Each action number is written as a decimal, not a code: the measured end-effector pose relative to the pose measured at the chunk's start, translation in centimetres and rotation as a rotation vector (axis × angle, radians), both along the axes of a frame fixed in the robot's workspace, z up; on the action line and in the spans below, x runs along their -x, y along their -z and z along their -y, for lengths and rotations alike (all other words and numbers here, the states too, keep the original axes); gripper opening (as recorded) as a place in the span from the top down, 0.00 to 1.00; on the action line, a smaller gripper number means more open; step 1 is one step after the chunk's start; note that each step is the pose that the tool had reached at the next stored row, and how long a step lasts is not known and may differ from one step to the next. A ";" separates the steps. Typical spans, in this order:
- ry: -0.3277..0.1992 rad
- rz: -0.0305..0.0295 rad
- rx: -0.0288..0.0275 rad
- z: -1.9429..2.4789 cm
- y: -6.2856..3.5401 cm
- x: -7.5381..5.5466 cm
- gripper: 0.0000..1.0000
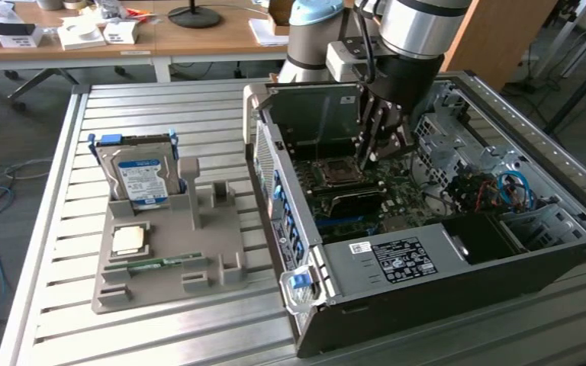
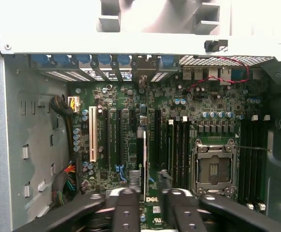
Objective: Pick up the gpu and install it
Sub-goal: 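Press down on the gpu until it lock into place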
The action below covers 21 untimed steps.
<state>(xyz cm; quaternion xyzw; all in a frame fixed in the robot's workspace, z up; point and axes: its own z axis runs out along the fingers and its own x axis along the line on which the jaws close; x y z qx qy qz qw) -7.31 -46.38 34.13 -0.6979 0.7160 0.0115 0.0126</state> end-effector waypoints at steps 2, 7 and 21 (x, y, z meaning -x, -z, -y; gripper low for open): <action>0.000 0.0000 0.0000 0.00 0.00 0.0 0.80; 0.000 0.0000 0.0000 0.00 0.00 0.0 0.89; 0.000 0.0000 -0.0002 0.00 1.37 0.0 0.89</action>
